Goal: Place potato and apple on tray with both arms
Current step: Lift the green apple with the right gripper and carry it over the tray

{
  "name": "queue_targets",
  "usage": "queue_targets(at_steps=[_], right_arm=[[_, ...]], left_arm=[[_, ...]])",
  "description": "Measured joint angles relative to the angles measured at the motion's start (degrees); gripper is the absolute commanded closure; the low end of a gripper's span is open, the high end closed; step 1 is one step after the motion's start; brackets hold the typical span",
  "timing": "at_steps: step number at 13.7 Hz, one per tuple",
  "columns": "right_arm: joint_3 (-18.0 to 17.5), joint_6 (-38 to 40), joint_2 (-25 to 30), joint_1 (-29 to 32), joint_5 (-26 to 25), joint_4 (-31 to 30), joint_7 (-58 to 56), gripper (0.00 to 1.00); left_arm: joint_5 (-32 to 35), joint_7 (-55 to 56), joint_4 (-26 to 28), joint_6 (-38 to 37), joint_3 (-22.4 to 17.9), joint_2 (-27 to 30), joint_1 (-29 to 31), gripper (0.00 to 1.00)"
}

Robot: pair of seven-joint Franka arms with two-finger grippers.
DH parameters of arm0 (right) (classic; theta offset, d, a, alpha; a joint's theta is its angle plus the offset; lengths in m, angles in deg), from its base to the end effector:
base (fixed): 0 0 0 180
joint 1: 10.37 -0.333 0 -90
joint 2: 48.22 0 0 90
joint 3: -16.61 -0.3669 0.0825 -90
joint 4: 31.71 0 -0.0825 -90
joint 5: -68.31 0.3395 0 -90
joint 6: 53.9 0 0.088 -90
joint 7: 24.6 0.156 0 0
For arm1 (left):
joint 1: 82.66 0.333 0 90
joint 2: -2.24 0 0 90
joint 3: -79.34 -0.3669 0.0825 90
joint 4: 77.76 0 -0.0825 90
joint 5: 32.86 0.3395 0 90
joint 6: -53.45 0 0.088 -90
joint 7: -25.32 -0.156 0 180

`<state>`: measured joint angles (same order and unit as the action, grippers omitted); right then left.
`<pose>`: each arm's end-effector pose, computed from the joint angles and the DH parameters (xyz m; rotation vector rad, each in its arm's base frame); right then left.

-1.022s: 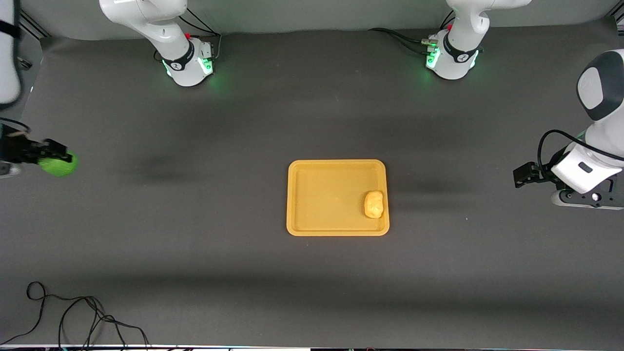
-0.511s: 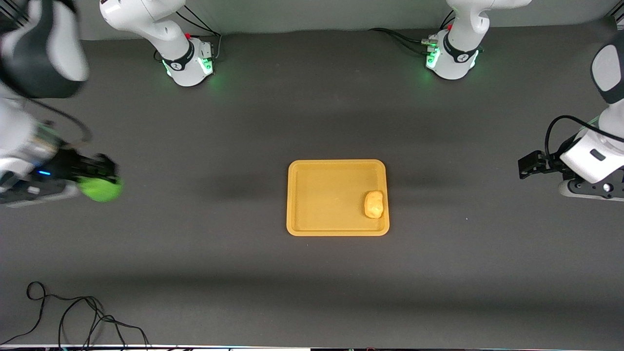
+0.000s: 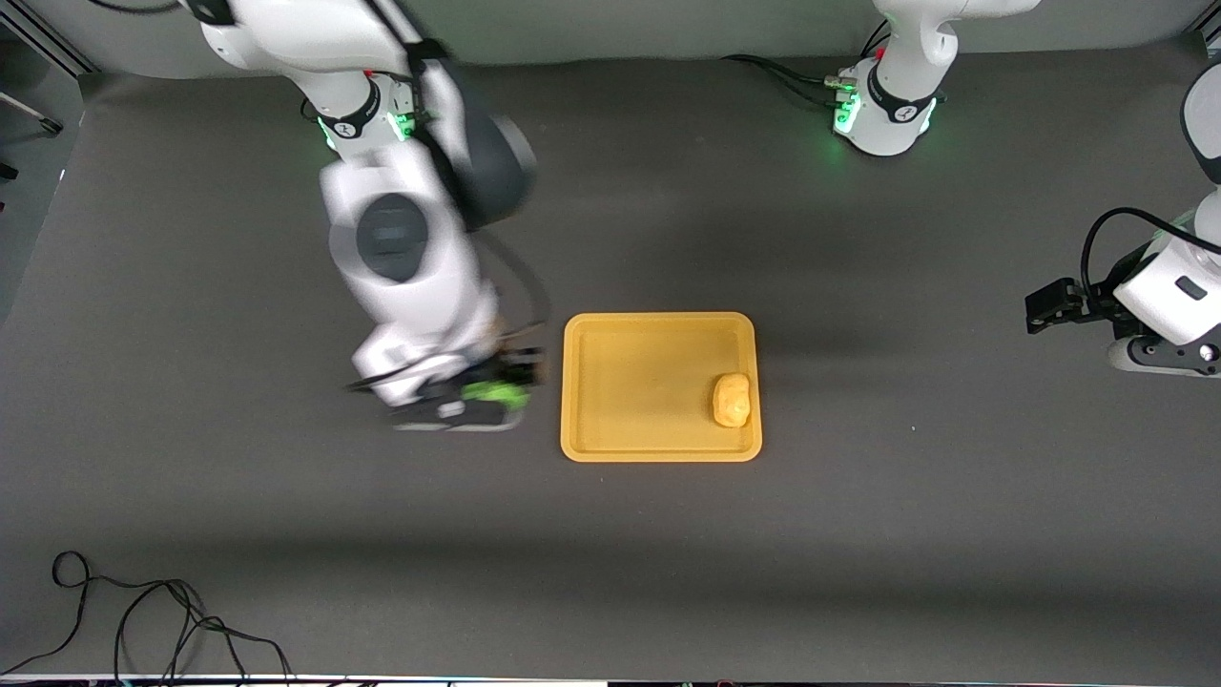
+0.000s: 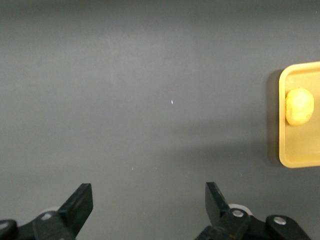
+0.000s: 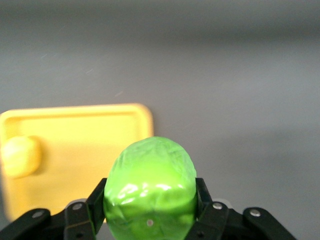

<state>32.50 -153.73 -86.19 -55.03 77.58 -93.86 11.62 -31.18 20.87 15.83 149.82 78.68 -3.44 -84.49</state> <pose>0.5924 0.4199 0.4466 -3.1367 0.1549 -0.0291 0.5467 -0.0072 0.5565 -3.1078 0.1588 0.0801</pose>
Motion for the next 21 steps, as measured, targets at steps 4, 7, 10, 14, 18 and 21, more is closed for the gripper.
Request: queue_targets(at_steps=[4,7,10,14,18,21], right_arm=[[-5.86,-4.48,-7.32,-4.56,-0.01,5.35,10.63,0.48],[-5.88,-9.96,-12.30,-6.70,-0.01,5.42,10.94,0.48],[-5.80,-15.56,-18.09,-6.52,-0.01,5.52,10.94,0.48],[-5.46,-19.37,-22.60,-6.36,-0.35,5.91,10.94,0.48],[-5.19,-21.68,-24.22,-5.98,-0.36,5.96,10.94,0.04],[-5.18,-21.90,-24.48,-5.72,-0.37,5.97,10.94,0.00]], left_arm=[[-3.31,0.00,-0.95,-1.14,-0.22,0.00,0.51,0.00],[-4.97,-1.91,-2.21,-0.85,-0.62,-0.03,2.71,0.00],[-5.12,-4.39,-3.51,-0.81,-0.65,-0.07,3.24,0.00],[-5.11,-4.71,-4.84,-0.87,-0.40,-0.23,3.12,0.00],[-5.12,-4.76,-6.33,-2.40,-0.20,-1.77,3.06,0.00],[-5.12,-4.86,-7.46,-2.54,-0.30,-2.77,3.13,0.00]])
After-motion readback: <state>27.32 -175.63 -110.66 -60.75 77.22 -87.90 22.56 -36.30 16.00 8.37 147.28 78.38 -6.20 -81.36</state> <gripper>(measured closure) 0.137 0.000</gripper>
